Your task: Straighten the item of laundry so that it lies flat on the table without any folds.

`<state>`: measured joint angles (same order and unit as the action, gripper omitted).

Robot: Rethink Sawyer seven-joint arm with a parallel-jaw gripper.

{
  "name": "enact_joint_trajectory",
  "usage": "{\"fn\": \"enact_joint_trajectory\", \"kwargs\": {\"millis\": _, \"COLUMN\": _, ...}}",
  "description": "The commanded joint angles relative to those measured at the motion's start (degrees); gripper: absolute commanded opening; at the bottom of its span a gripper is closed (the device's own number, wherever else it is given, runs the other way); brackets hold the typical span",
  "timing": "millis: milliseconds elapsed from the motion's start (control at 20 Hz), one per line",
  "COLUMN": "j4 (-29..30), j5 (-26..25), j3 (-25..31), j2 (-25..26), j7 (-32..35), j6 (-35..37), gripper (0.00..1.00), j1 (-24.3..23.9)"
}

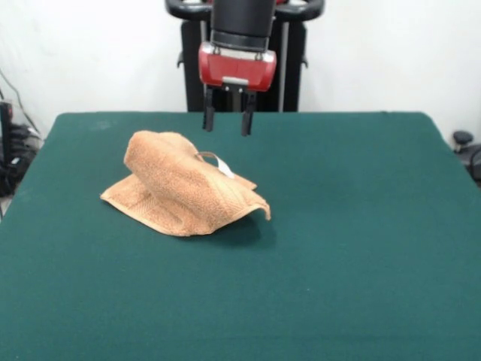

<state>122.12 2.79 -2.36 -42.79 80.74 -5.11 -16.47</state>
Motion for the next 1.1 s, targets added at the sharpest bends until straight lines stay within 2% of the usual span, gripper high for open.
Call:
{"fn": "enact_joint_trajectory", "kwargs": {"millis": 50, "j4": 1.00, "j5": -2.83, "j3": 4.12, "j2": 8.44, "j7": 12.20, "j6": -4.99, "gripper": 1.00, "j1": 0.04}}
{"fn": "enact_joint_trajectory", "kwargs": {"millis": 550, "j4": 2.10, "j5": -6.02, "j3": 4.49, "j2": 7.74, "j7": 11.89, "j6": -4.96, "gripper": 1.00, "j1": -2.49}}
{"fn": "enact_joint_trajectory", "kwargs": {"millis": 1100, "j4": 4.54, "j5": -6.37, "j3": 5.10, "j2": 4.53, "j7": 13.46, "j6": -3.44, "gripper": 1.00, "j1": -2.92}}
